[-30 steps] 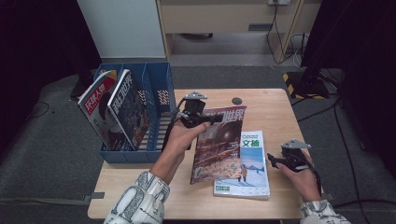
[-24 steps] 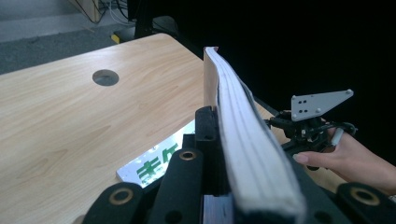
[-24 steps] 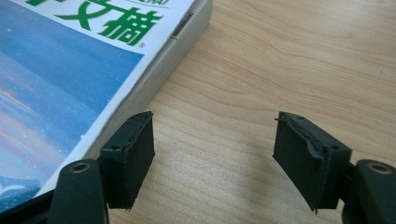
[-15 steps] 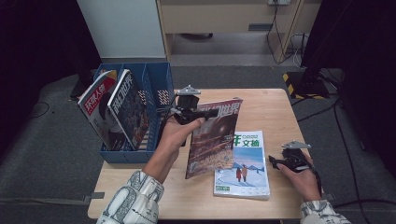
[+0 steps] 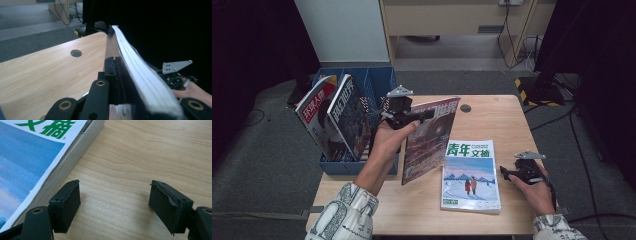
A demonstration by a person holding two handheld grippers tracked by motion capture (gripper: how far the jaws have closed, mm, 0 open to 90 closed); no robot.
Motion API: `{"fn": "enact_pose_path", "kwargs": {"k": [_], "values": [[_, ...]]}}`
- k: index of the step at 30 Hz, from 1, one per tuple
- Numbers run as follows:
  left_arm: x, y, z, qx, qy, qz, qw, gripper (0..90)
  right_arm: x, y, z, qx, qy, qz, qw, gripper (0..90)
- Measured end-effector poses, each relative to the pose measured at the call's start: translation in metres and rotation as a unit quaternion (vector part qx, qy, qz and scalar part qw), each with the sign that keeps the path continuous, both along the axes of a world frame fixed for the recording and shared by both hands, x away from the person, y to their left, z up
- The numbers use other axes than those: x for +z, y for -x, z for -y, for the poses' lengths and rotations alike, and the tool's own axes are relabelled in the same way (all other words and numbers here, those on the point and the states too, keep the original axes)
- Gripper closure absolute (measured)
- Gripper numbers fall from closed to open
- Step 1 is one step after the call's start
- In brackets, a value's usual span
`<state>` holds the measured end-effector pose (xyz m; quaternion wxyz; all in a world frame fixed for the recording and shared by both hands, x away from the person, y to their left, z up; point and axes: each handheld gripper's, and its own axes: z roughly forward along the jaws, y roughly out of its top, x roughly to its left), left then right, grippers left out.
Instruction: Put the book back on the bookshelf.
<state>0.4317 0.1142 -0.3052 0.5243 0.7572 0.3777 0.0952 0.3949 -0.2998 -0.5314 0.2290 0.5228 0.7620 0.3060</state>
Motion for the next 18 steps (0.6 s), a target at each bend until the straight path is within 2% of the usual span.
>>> {"fn": "enact_pose_path", "kwargs": {"k": [6,12,18], "values": [[0.006,0.003,-0.011,0.013,0.008,0.008,0.9999,83.8,-0.001,0.0,-0.001,0.003,-0.008,-0.001,1.0,24.7],[0.012,0.007,-0.018,0.02,0.013,0.017,0.9996,83.8,-0.003,0.0,0.0,-0.005,-0.019,0.0,0.9998,22.9],[0.018,0.01,-0.026,0.027,0.019,0.025,0.9991,83.8,-0.004,-0.001,0.0,-0.007,-0.021,0.003,0.9998,21.6]]}}
